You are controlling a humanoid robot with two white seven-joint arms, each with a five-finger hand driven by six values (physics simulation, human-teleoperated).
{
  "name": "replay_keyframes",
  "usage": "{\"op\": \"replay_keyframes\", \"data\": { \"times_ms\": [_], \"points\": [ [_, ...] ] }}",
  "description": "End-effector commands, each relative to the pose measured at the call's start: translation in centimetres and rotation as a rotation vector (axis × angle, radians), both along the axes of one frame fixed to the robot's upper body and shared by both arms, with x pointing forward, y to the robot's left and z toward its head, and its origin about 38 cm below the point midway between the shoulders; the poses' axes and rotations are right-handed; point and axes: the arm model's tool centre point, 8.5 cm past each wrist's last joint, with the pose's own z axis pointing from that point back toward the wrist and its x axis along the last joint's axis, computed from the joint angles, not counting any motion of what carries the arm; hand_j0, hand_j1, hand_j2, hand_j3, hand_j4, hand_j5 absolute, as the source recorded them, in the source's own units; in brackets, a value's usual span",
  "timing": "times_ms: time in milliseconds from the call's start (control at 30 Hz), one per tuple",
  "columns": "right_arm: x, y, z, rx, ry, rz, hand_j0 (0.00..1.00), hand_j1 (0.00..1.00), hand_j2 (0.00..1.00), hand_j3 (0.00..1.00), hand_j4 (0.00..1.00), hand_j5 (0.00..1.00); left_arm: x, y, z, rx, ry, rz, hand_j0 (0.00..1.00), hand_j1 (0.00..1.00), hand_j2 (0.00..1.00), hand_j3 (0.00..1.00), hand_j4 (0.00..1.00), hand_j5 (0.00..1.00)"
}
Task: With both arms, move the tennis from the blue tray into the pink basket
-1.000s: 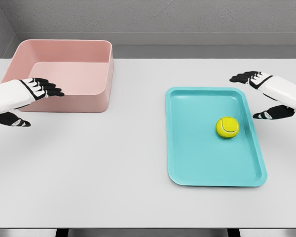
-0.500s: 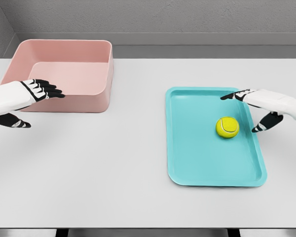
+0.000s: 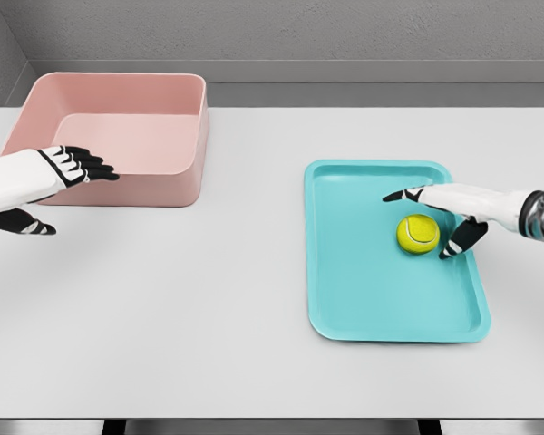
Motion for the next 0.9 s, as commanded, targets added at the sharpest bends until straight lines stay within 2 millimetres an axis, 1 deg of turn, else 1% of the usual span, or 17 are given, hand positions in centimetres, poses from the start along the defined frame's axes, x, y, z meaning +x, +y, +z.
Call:
{"op": "replay_keyframes", "data": {
  "times_ms": [0, 67, 300, 367, 467, 533, 567, 600, 633, 700, 867],
  "points": [
    [0.2, -0.5, -0.5, -0.012, 0.024, -0.053, 1.00, 1.00, 1.00, 1.00, 1.00, 1.00, 0.0, 0.1, 0.1, -0.004, 0.000, 0.003, 1.00, 1.00, 1.00, 1.00, 1.00, 1.00],
    [0.0, -0.4, -0.9, -0.016, 0.035, -0.051, 1.00, 1.00, 1.00, 1.00, 1.00, 1.00, 0.0, 0.0, 0.1, -0.005, 0.001, 0.002, 1.00, 1.00, 1.00, 1.00, 1.00, 1.00],
    [-0.1, -0.2, -0.9, -0.017, 0.037, -0.045, 1.00, 1.00, 1.00, 1.00, 1.00, 1.00, 0.0, 0.1, 0.0, 0.004, -0.001, 0.004, 1.00, 1.00, 1.00, 1.00, 1.00, 1.00],
    [-0.2, -0.1, -1.4, -0.022, 0.049, -0.042, 1.00, 1.00, 1.00, 1.00, 1.00, 1.00, 0.0, 0.1, 0.0, 0.004, -0.001, 0.004, 1.00, 1.00, 1.00, 1.00, 1.00, 1.00],
    [-0.2, -0.1, -1.4, -0.021, 0.051, -0.042, 0.99, 0.99, 0.99, 0.99, 0.99, 0.99, 0.0, 0.1, 0.0, 0.004, -0.001, 0.004, 1.00, 1.00, 1.00, 1.00, 1.00, 1.00],
    [-0.3, 0.1, -1.3, -0.021, 0.049, -0.034, 0.85, 0.85, 0.85, 0.85, 0.85, 0.85, 0.0, 0.1, 0.0, 0.004, -0.001, 0.004, 1.00, 1.00, 1.00, 1.00, 1.00, 1.00],
    [-0.4, 0.1, -1.4, -0.021, 0.050, -0.034, 0.81, 0.81, 0.81, 0.81, 0.81, 0.81, 0.0, 0.1, 0.0, 0.004, -0.001, 0.004, 1.00, 1.00, 1.00, 1.00, 1.00, 1.00],
    [-0.4, 0.0, -1.4, -0.022, 0.051, -0.033, 0.71, 0.71, 0.71, 0.71, 0.71, 0.71, 0.0, 0.2, 0.0, 0.004, 0.000, 0.005, 1.00, 1.00, 1.00, 1.00, 1.00, 1.00],
    [-0.4, 0.0, -1.4, -0.022, 0.051, -0.033, 0.67, 0.67, 0.67, 0.67, 0.67, 0.67, 0.0, 0.2, 0.0, 0.004, 0.000, 0.005, 1.00, 1.00, 1.00, 1.00, 1.00, 1.00],
    [-0.4, 0.1, -1.5, -0.022, 0.055, -0.029, 0.64, 0.64, 0.64, 0.64, 0.64, 0.64, 0.1, 0.2, 0.1, 0.003, -0.003, 0.006, 1.00, 1.00, 1.00, 1.00, 1.00, 1.00],
    [-0.6, 0.1, -1.8, -0.028, 0.061, -0.027, 0.64, 0.64, 0.64, 0.64, 0.64, 0.64, 0.1, 0.2, 0.1, 0.003, -0.003, 0.006, 1.00, 1.00, 1.00, 1.00, 1.00, 1.00]
  ]
}}
